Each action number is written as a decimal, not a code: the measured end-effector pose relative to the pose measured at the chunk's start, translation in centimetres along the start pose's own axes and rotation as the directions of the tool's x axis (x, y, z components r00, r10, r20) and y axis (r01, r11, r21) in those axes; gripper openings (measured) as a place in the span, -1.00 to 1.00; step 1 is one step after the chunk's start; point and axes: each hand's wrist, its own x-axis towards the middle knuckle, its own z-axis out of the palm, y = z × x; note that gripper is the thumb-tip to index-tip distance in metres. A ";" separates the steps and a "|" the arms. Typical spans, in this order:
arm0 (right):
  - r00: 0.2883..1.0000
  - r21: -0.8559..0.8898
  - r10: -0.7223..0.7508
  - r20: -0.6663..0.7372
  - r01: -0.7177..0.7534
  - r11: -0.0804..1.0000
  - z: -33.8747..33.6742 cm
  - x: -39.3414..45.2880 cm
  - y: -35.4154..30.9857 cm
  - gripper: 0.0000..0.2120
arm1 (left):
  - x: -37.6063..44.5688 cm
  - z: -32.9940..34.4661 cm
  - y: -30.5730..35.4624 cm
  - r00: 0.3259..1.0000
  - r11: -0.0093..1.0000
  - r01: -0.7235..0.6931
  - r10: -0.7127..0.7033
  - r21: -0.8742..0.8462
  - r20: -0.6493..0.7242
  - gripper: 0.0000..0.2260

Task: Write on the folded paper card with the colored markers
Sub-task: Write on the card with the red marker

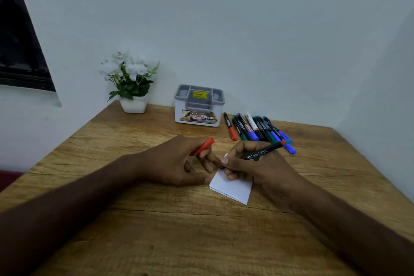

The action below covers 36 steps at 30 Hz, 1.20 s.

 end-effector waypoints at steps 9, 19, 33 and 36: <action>0.993 -0.128 -0.114 -0.025 0.109 0.986 1.1 -1.2 0.5 -0.95 | 0.0 0.9 -0.1 1.000 1.000 0.010 -0.011 -0.025 -0.020 -0.56; 0.987 -0.186 -0.149 -0.060 0.136 0.973 1.2 -1.6 0.7 -0.92 | 0.0 0.6 0.5 0.998 0.991 -0.036 0.041 0.128 -0.040 -0.69; 0.972 -0.405 -0.234 -0.014 0.208 0.890 0.8 -1.2 0.7 -0.87 | 0.0 0.9 -0.2 0.999 0.978 0.027 -0.019 0.207 -0.037 -0.65; 0.971 -0.436 -0.238 -0.013 0.209 0.876 0.9 -1.1 0.7 -0.89 | 0.0 0.8 -0.3 0.999 0.975 0.034 -0.029 0.219 -0.026 -0.65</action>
